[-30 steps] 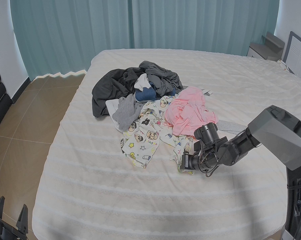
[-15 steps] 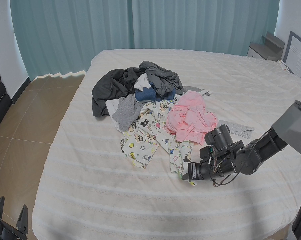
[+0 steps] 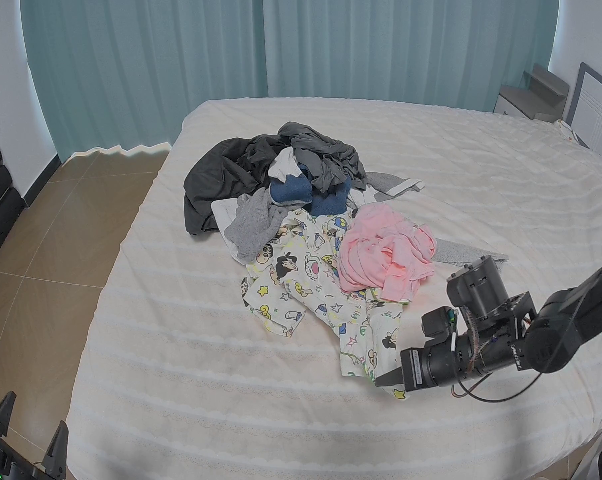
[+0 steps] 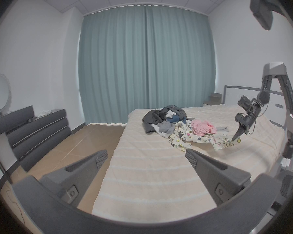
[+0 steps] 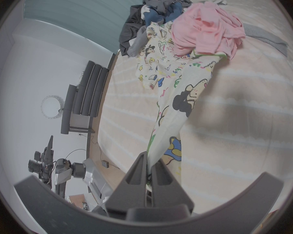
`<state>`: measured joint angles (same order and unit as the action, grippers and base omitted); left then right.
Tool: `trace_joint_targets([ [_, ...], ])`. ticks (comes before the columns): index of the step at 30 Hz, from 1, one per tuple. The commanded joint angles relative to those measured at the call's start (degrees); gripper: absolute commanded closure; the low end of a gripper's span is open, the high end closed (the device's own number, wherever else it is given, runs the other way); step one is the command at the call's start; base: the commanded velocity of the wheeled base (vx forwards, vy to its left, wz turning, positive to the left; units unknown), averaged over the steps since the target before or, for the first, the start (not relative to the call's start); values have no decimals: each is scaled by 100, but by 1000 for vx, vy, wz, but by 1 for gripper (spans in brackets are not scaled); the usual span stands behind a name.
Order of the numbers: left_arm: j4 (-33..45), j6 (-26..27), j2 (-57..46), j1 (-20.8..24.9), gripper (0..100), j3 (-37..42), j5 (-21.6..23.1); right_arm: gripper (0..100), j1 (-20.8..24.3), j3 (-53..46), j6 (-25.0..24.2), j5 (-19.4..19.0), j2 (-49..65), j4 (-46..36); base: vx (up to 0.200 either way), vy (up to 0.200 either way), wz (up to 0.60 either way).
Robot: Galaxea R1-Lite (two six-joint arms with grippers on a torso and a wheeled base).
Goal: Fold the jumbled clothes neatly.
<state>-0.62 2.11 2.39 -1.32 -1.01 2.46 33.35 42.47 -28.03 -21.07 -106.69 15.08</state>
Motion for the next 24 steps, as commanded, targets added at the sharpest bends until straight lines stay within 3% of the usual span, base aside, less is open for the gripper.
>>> trace_joint_targets([
  [1, -17, 211, -221, 140, 0, 92, 272, 100, 224, -556, -1, -20, 905, 4, 0, 0, 0],
  [2, -140, 97, -186, 149, 0, -13, 281, 100, 268, -793, -1, -29, 1142, 4, 0, 0, 0],
  [6, -518, -1143, 930, 246, 0, -1648, 571, 100, 330, -1066, -1, -82, 1406, 4, 0, 0, 0],
  [8, -404, -721, 1624, 255, 0, -1832, 896, 100, 338, -1118, -10, -100, 1546, 4, 0, 0, 0],
  [12, -26, 800, 3083, 281, 0, -1648, 1213, 100, 347, -1153, -124, -108, 1924, 4, 0, 0, 0],
  [15, -131, 958, 4349, 316, 0, -1709, 1327, 100, 356, -1153, -265, -108, 2205, -5, 0, 0, 0],
  [20, -289, 1002, 6212, 1178, 0, -1507, 1389, 100, 585, -1136, -423, -108, 2724, -5, 0, 0, 0],
  [24, -913, 1143, 7487, 1617, 0, -1472, 1397, 100, 734, -1127, -476, -108, 3049, -5, 0, 0, 0],
])
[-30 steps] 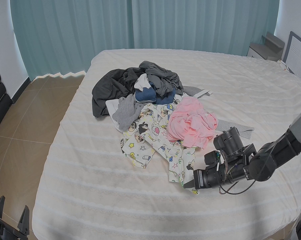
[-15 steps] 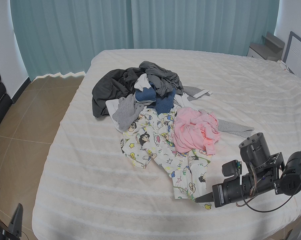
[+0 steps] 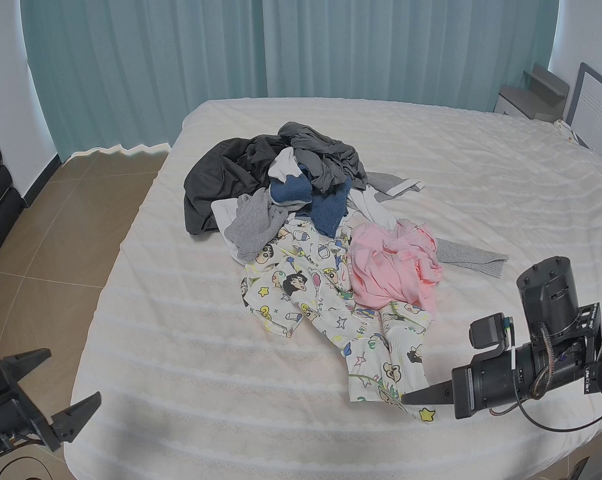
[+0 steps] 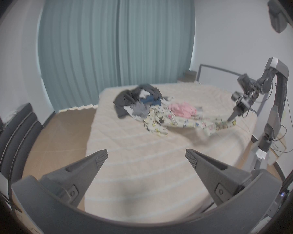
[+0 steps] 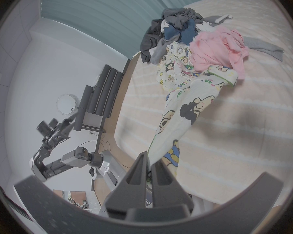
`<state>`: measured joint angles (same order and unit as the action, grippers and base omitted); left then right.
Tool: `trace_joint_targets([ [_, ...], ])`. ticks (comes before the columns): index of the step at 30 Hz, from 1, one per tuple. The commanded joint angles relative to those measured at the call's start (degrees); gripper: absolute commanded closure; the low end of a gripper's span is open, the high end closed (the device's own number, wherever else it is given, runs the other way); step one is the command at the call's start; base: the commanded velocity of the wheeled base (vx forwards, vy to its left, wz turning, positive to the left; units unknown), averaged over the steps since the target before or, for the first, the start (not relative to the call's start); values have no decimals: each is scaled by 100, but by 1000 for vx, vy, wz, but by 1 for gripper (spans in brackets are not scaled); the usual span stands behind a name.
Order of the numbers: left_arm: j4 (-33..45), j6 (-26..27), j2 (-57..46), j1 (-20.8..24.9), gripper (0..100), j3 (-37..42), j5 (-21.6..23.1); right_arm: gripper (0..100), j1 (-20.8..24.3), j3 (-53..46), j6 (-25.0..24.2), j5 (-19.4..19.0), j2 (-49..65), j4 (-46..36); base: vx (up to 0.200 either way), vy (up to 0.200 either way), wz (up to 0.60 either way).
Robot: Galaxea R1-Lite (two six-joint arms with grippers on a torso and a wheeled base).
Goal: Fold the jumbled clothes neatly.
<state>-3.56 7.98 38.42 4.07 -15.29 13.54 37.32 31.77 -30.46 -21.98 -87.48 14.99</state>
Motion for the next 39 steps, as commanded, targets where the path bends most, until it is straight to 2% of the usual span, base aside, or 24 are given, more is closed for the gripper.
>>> trace_joint_targets([
  [1, -875, 625, 4305, 1210, 0, -53, 272, 100, 364, -48, -232, -17, 1225, -5, 0, 0, 0],
  [5, -1956, 687, 5500, 1342, 0, -27, 219, 100, 531, -39, -232, -17, 1550, -14, 0, 0, 0],
  [6, -1956, 687, 5500, 1342, 0, -27, 219, 100, 531, -39, -232, -17, 1550, -14, 0, 0, 0],
  [7, -2659, 625, 6080, 1351, 0, -62, 122, 100, 601, -39, -232, -17, 1769, -67, 0, 0, 0],
  [8, -2878, 617, 6256, 1351, 0, -71, 105, 100, 628, -39, -232, -17, 1849, -84, 0, 0, 0],
  [14, -3458, 406, 7135, 1544, 0, -220, 78, 100, 768, -57, -249, 1, 2297, -225, 0, 0, 0],
  [17, -3696, 124, 7302, 1676, 0, -352, 87, 100, 777, -74, -249, 1, 2429, -295, 0, 0, 0],
  [18, -4039, -289, 7513, 1869, 0, -502, 69, 100, 777, -92, -249, -8, 2587, -392, 0, 0, 0],
  [19, -4241, -464, 7610, 1957, 0, -537, 43, 100, 777, -92, -249, -8, 2675, -445, 0, 0, 0],
  [24, -5076, -667, 8225, 2098, 0, -669, -291, 100, 777, -92, -249, -8, 3026, -726, 0, 0, 0],
  [31, -5234, -746, 8541, 2150, 0, -950, -344, 100, 777, -92, -249, -8, 3228, -919, 0, 0, 0],
  [32, -5251, -1027, 8656, 2212, 0, -1187, -475, 100, 768, -118, -249, -17, 3211, -919, 0, 0, 0],
  [34, -5251, -1027, 8656, 2212, 0, -1187, -475, 100, 768, -118, -249, -17, 3211, -919, 0, 0, 0],
  [35, -5269, -1440, 8743, 2326, 0, -1530, -713, 100, 768, -101, -249, -17, 3202, -919, 0, 0, 0],
  [39, -5304, -1458, 8770, 2555, 0, -1627, -739, 100, 751, -83, -249, -17, 3184, -911, 0, 0, 0],
])
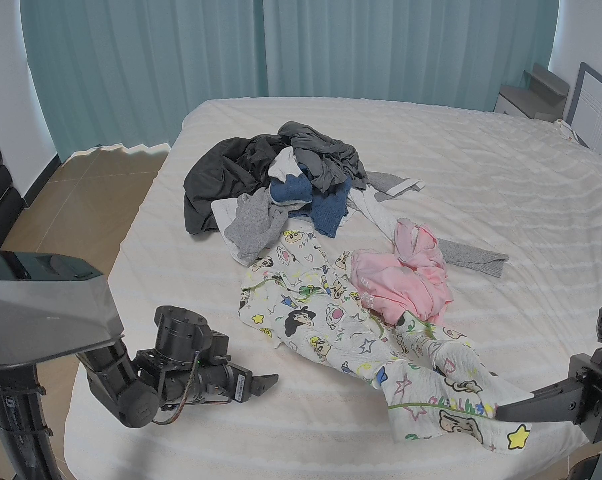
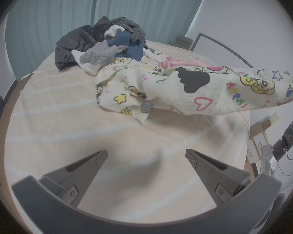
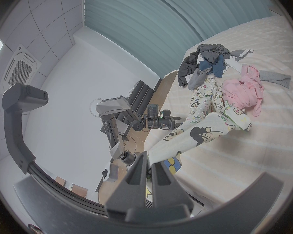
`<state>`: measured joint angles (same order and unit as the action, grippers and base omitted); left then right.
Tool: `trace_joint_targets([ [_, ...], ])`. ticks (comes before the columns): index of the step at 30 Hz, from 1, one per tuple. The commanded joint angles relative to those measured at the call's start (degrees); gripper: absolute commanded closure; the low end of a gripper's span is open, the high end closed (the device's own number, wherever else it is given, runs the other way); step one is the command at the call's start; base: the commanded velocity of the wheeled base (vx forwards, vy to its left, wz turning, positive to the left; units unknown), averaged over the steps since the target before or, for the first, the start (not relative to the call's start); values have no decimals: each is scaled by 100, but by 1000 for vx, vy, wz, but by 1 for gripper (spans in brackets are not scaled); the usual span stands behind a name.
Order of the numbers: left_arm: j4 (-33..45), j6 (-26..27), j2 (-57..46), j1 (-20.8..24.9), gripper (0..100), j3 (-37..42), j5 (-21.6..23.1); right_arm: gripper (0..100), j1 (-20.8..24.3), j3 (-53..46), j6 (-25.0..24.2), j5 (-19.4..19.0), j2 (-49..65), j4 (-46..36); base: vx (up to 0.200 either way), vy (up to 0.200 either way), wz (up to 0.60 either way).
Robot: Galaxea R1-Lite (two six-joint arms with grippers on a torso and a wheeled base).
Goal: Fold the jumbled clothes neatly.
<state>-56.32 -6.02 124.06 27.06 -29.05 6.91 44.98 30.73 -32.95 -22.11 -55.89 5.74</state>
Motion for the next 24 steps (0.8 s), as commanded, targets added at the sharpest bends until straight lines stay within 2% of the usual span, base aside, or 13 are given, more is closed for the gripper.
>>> trace_joint_targets([
  [1, -46, -66, 206, 291, 0, -294, -76, 100, -16, 21, -10, -3, 17, 23, 0, 0, 0],
  [8, -98, -66, 452, 379, 0, -646, -173, 100, -16, 47, -10, -3, -9, 41, 0, 0, 0],
  [12, -107, -22, 724, 370, 0, -936, -489, 100, -25, 47, -10, -3, -9, 50, 0, 0, 0],
  [17, -318, 391, 1041, 308, 0, -1375, -726, 100, -33, 38, -18, -12, -18, 50, 0, 0, 0],
  [24, -406, 725, 1261, 317, 0, -1507, -691, 100, -86, 38, -18, -12, -18, 50, 0, 0, 0],
])
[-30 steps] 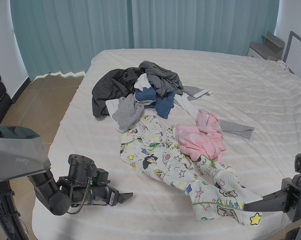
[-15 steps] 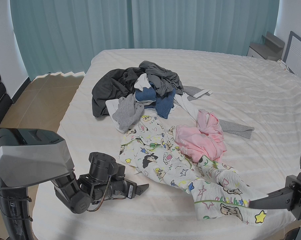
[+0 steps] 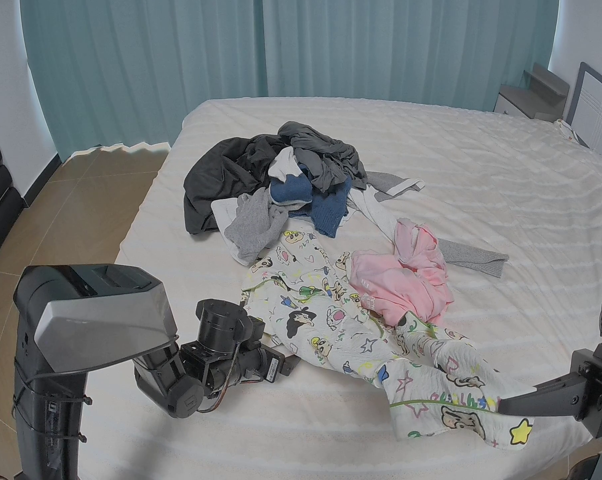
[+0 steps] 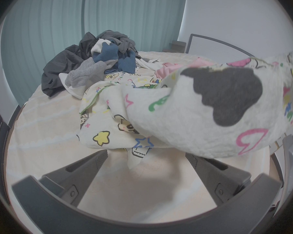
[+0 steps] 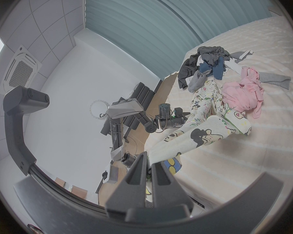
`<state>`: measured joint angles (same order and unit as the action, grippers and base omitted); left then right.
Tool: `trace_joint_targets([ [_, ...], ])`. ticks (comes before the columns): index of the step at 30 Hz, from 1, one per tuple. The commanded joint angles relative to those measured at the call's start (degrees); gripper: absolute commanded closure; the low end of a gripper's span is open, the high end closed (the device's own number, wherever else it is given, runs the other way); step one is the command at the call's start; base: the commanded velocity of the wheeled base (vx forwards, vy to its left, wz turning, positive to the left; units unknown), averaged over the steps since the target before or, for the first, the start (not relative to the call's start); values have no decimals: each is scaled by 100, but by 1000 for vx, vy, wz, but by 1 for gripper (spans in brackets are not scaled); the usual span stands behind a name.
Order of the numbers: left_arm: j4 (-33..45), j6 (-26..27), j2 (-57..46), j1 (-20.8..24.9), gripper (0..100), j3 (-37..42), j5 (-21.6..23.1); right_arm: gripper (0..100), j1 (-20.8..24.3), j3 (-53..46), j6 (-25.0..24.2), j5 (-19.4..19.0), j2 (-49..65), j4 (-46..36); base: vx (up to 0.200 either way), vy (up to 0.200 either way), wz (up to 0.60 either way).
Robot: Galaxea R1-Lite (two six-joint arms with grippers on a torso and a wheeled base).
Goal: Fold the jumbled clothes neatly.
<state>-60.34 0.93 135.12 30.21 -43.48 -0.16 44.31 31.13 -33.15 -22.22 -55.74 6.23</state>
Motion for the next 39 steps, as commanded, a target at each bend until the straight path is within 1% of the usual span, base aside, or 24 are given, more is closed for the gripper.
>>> trace_joint_targets([
  [1, -13, 57, 190, 20, 0, -99, 25, 100, -63, -20, 1, -1, -60, 1, 0, 0, 0],
  [5, -74, 66, 199, 55, 0, -99, 33, 100, -125, -29, 1, -10, -122, 10, 0, 0, 0],
  [6, -223, 39, 199, 117, 0, -64, 42, 100, -133, -29, 1, -45, -166, 27, 0, 0, 0],
  [8, -382, 39, 208, 161, 0, -11, 130, 100, -151, 7, 1, -98, -218, 36, 0, 0, 0],
  [13, -470, 22, 208, 275, 0, 156, 218, 100, -195, 86, 1, -116, -342, 142, 0, 0, 0],
  [14, -487, 57, 216, 266, 0, 165, 218, 100, -292, 130, 1, -116, -385, 265, 0, 0, 0],
  [17, -531, 101, 304, 222, 0, 86, 192, 100, -380, 279, 1, -116, -377, 423, 0, 0, 0],
  [22, -768, 268, 445, 73, 0, -20, 148, 100, -432, 596, 1, -98, -271, 441, 0, 0, 0],
  [25, -839, 417, 533, 3, 0, -90, 130, 100, -432, 631, 1, -89, -236, 441, 0, 0, 0],
  [26, -979, 619, 665, -59, 0, -178, 121, 100, -441, 666, 1, -80, -227, 449, 0, 0, 0],
  [28, -1041, 646, 700, -68, 0, -196, 121, 100, -476, 675, 1, -63, -218, 449, 0, 0, 0],
  [31, -1085, 663, 753, -59, 0, -240, 77, 100, -661, 859, 1, -116, -218, 458, 0, 0, 0],
  [35, -1085, 663, 805, -59, 0, -380, 60, 100, -670, 938, 1, -124, -236, 458, 0, 0, 0],
  [39, -1190, 830, 920, -68, 0, -591, 7, 100, -670, 1061, 1, -177, -254, 458, 0, 0, 0],
])
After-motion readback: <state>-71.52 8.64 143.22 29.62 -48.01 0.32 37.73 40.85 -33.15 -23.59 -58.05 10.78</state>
